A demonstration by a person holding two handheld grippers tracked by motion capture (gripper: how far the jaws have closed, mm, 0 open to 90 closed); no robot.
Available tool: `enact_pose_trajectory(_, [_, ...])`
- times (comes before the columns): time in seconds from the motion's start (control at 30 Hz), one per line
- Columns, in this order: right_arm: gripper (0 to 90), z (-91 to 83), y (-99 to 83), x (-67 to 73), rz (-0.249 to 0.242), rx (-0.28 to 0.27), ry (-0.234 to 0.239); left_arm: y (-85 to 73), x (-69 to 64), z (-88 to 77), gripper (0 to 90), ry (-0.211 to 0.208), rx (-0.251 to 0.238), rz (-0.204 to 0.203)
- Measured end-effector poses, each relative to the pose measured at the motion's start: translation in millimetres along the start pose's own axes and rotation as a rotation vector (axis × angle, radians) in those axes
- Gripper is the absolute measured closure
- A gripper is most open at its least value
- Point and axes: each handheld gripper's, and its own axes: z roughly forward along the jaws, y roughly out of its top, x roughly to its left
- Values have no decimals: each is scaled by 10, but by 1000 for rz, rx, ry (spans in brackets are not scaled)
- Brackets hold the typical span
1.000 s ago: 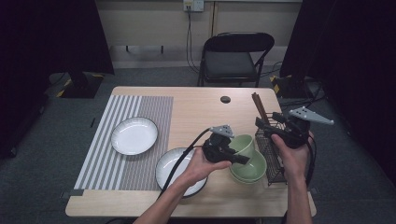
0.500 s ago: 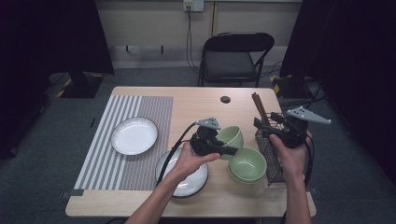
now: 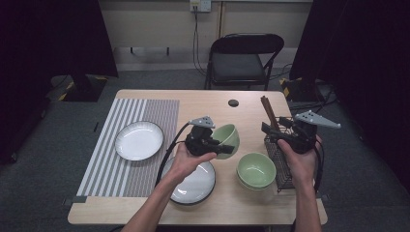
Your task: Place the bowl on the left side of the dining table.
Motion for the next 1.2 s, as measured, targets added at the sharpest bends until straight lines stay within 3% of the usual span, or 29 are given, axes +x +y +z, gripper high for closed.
enact_pose_trajectory(0.53, [264, 50, -15, 31, -9, 14, 5, -29, 167, -311, 831, 83, -36, -24])
enact_pose_trajectory(1.2, [265, 89, -42, 28, -5, 28, 6, -149, 441, -651, 831, 210, -61, -98])
